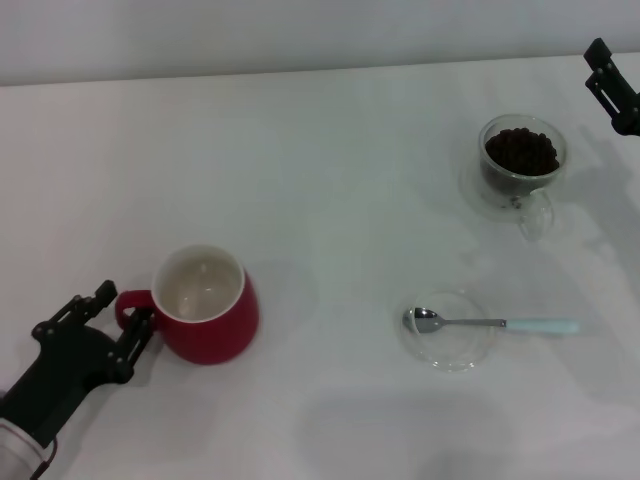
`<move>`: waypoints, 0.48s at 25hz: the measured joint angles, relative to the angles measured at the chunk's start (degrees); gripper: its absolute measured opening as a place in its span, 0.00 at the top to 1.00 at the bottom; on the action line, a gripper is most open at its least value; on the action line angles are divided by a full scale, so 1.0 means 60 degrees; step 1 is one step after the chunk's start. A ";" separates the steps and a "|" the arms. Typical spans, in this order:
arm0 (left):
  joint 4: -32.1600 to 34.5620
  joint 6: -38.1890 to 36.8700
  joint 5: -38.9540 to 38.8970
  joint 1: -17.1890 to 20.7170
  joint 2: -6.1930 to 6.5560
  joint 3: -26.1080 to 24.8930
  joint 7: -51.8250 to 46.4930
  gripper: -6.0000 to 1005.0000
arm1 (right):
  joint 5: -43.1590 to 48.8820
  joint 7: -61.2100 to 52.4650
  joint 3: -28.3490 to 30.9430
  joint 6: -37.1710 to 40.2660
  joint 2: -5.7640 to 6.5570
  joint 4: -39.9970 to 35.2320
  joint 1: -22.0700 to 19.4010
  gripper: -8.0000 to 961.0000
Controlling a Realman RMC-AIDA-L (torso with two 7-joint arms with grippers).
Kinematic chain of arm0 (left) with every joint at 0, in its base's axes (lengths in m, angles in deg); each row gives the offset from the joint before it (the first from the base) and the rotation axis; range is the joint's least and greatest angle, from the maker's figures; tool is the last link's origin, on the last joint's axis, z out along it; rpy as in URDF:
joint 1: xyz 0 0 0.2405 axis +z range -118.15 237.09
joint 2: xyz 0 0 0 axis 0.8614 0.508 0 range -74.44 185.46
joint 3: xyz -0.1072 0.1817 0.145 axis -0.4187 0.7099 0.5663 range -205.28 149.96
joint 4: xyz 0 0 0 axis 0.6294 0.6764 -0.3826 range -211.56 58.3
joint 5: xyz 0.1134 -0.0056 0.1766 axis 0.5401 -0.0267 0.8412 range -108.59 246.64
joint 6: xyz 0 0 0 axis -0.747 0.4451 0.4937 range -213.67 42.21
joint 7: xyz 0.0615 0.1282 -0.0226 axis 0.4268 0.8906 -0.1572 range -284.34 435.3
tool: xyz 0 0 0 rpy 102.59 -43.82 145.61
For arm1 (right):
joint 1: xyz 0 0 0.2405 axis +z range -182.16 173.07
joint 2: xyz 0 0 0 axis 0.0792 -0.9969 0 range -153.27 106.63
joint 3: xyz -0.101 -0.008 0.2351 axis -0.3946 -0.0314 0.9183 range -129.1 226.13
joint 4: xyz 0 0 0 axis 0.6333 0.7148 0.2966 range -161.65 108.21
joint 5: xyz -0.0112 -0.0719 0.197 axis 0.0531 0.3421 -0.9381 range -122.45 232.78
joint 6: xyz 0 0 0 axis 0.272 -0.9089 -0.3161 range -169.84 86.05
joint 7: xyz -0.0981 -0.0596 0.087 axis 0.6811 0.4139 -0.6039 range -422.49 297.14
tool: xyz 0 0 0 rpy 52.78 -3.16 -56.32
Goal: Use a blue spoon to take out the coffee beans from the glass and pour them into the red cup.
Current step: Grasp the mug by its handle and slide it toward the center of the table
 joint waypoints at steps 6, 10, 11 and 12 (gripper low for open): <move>-0.0156 -0.0351 0.0500 -0.0348 -0.0004 -0.0007 0.0000 0.52 | 0.0001 0.0017 0.0000 -0.0001 0.0003 0.0000 -0.0004 0.18; -0.0231 -0.0517 0.0640 -0.0530 0.0000 -0.0008 0.0000 0.53 | 0.0001 0.0020 0.0000 -0.0001 0.0014 -0.0003 -0.0005 0.18; -0.0238 -0.0533 0.0650 -0.0556 -0.0001 -0.0009 0.0000 0.54 | 0.0001 0.0020 0.0000 0.0000 0.0015 -0.0005 -0.0005 0.18; -0.0243 -0.0550 0.0657 -0.0593 -0.0002 -0.0013 0.0000 0.54 | 0.0001 0.0020 0.0000 0.0000 0.0016 -0.0006 -0.0005 0.18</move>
